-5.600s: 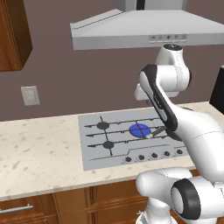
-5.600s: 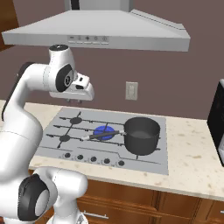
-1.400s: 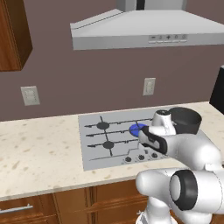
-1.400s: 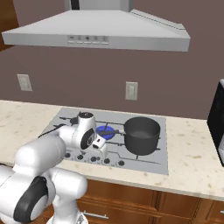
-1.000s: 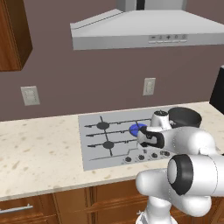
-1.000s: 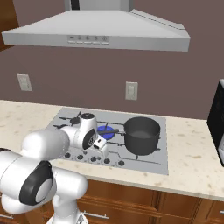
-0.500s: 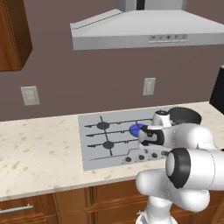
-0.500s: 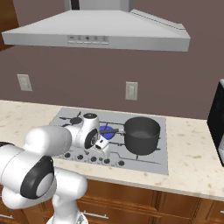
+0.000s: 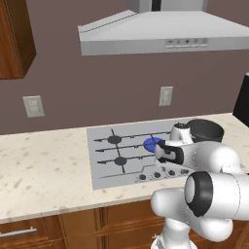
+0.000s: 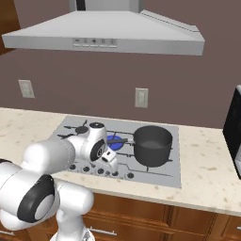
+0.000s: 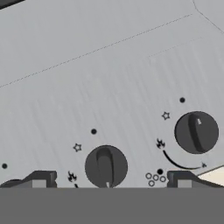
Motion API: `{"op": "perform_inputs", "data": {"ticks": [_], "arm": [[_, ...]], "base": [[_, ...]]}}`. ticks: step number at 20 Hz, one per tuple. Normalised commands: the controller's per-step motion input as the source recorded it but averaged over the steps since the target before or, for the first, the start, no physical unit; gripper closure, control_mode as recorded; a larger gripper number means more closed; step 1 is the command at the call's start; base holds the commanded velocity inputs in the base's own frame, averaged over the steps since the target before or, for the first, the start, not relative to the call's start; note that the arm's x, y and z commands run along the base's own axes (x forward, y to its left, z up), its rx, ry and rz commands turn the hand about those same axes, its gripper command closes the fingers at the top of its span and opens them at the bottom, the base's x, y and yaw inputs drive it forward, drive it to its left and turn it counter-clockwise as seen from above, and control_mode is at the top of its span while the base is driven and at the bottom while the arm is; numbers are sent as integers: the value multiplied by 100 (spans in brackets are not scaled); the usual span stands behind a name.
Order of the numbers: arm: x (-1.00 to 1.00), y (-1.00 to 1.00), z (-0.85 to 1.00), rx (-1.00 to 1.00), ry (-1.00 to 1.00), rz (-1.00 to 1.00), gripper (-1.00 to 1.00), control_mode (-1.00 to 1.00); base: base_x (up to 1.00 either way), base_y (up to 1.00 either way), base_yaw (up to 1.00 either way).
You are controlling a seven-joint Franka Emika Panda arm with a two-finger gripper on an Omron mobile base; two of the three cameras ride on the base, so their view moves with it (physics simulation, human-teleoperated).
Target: Turn off the center burner of the stove.
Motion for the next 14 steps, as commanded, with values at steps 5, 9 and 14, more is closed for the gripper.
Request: {"op": "perform_inputs", "data": {"ticks": [5, 9, 14], "arm": [[0, 2, -14, 0, 0, -3, -100, -100], [0, 1, -12, 0, 0, -1, -100, -100], [0, 0, 0, 0, 0, -1, -100, -100]], "base": [[0, 0, 0], [0, 0, 0], [0, 0, 0]]}}
